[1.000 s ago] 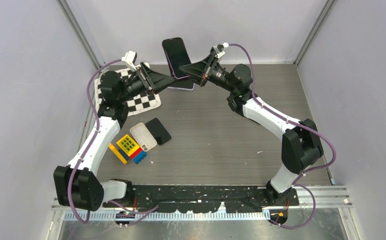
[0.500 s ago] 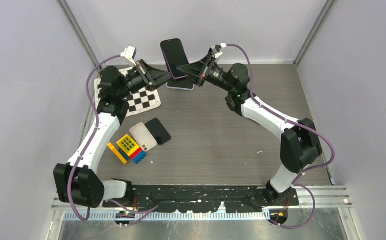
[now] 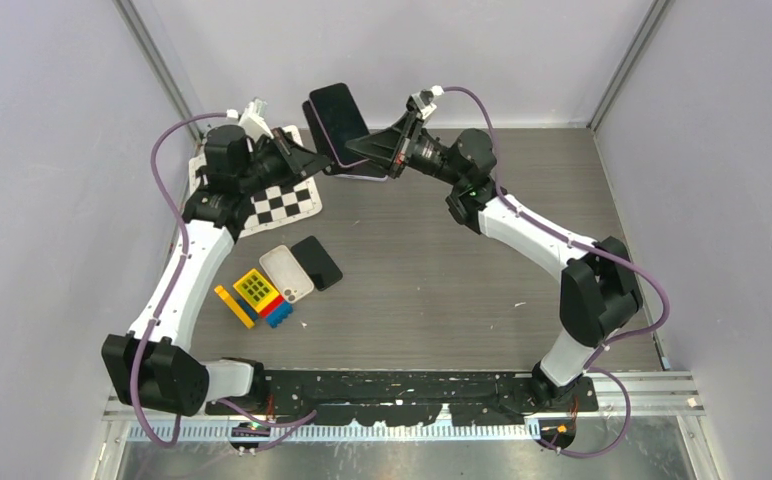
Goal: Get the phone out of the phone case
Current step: Remove the phone case from the phone, then place the phone case at the center of the board.
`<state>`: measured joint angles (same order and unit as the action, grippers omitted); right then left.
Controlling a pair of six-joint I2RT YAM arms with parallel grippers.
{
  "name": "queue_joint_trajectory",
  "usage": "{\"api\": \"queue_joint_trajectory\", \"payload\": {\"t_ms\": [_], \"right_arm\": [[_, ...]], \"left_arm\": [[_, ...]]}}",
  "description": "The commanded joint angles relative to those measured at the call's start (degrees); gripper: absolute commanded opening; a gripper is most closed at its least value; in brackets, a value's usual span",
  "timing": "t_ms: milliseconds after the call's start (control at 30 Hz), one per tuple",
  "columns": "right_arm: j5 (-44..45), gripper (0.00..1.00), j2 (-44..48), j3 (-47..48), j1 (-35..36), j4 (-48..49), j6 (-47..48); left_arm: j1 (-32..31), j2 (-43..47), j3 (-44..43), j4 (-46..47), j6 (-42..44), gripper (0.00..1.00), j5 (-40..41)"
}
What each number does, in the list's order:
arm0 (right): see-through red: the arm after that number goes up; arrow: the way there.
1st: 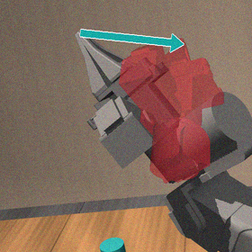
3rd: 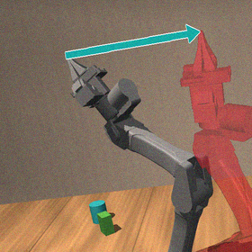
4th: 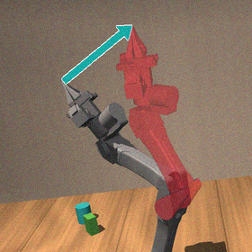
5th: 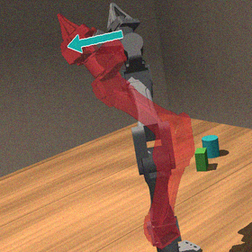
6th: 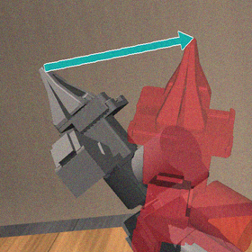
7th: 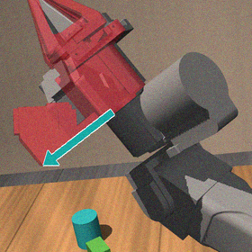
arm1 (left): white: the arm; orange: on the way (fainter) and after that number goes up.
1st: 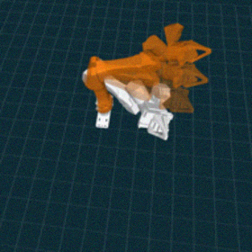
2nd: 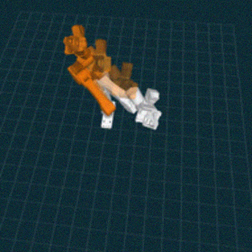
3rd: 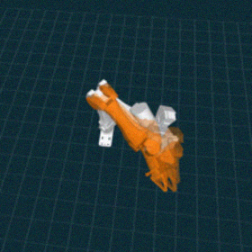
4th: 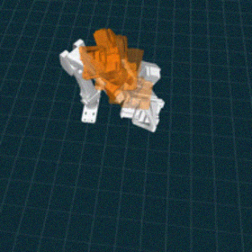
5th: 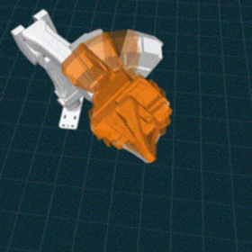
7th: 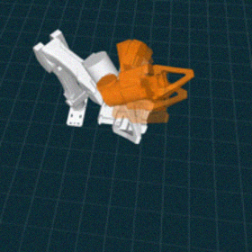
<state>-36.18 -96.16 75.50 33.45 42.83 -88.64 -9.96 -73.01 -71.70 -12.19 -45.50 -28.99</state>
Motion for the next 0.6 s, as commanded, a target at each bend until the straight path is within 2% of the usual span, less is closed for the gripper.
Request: {"api": "queue_joint_trajectory", "payload": {"t_ms": [0, 133, 333, 433, 567], "right_arm": [[-2.98, 0.01, 3.04, 2.04, 0.60, 10.29, 1.41], [-2.95, 0.01, 4.80, -0.70, -0.45, 6.71, 4.51], [1.91, 0.01, 8.59, -5.81, -4.17, -13.90, 17.29], [4.23, 0.01, 8.98, -5.89, -4.94, -28.92, 28.01], [6.20, 0.01, 7.34, -4.25, -4.97, -40.81, 34.32]], "left_arm": [[0.38, 0.92, -2.80, -7.95, 7.51, 0.00, 8.61], [0.32, 0.61, -1.07, -7.76, 5.87, 0.00, 8.73], [-0.73, -0.77, 11.18, -0.32, -6.63, 0.00, 4.80], [-4.73, -1.34, 17.13, 1.39, -10.71, 0.00, 11.20], [-8.13, -3.35, 20.69, 1.54, -14.10, 0.00, 17.12]]}}
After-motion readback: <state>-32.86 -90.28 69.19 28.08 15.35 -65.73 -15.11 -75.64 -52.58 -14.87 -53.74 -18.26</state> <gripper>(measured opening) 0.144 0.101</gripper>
